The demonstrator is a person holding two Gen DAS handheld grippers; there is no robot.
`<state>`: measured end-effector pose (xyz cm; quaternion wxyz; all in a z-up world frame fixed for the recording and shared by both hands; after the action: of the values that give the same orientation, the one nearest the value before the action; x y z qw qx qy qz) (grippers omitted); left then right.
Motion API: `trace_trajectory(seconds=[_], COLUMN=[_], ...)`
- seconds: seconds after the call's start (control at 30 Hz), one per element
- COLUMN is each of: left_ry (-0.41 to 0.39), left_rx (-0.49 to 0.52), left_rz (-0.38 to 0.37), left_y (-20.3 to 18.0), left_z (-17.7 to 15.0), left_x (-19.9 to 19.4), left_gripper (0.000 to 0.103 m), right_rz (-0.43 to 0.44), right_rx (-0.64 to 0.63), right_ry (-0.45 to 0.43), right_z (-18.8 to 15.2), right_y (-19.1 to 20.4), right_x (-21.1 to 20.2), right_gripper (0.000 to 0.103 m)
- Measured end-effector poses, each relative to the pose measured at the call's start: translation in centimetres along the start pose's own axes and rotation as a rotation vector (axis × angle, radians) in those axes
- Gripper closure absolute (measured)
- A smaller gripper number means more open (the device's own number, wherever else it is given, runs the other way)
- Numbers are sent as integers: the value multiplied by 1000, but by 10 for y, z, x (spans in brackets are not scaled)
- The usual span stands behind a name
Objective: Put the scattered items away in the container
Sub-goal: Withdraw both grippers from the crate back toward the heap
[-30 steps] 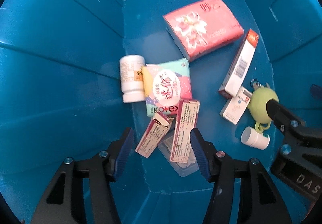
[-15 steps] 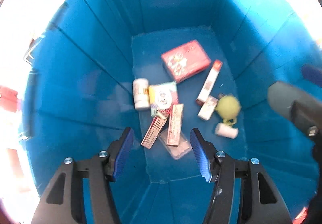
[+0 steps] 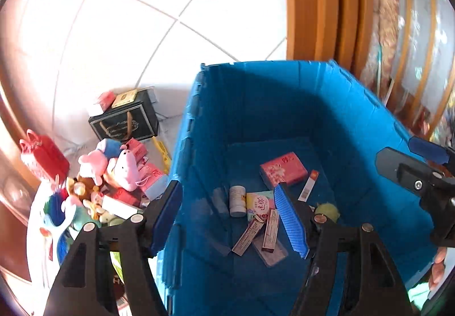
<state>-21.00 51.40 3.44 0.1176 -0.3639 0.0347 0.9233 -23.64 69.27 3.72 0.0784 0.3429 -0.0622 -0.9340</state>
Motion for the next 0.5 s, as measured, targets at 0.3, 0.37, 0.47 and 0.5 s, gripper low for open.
trace_trajectory(seconds=[0.3,0.37,0.47,0.5], left_ry=[-63,-85,-132,-148], left_rx=[-120,-150,-207,-230], left_rz=[89,105,119,128], left_y=[64,88,131,147], left_z=[-22,-29,-42,-46], left_x=[-34,-44,-62,-67], left_gripper=[36,36,36,36], right_rz=[134,160,187,188], right_rx=[-102,-122,-164,-180], right_ry=[-40,-35,-31,-35], right_z=[3,0,-7,-9], right_y=[62,82,117,129], right_x=[-2,1,0,-1], right_gripper=[0,0,0,0])
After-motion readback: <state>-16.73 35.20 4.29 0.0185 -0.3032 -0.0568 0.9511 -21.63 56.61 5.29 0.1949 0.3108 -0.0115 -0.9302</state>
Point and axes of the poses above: each gripper's, at about its wrist camera, not at the fingertips, and x roughly the way its jaws point, y to its left, z to its top, the point moved 4 cm from there along x, roughly the way its jaws point, and after that the axes turned 2 degrees about -z, right-handed, at the moved point
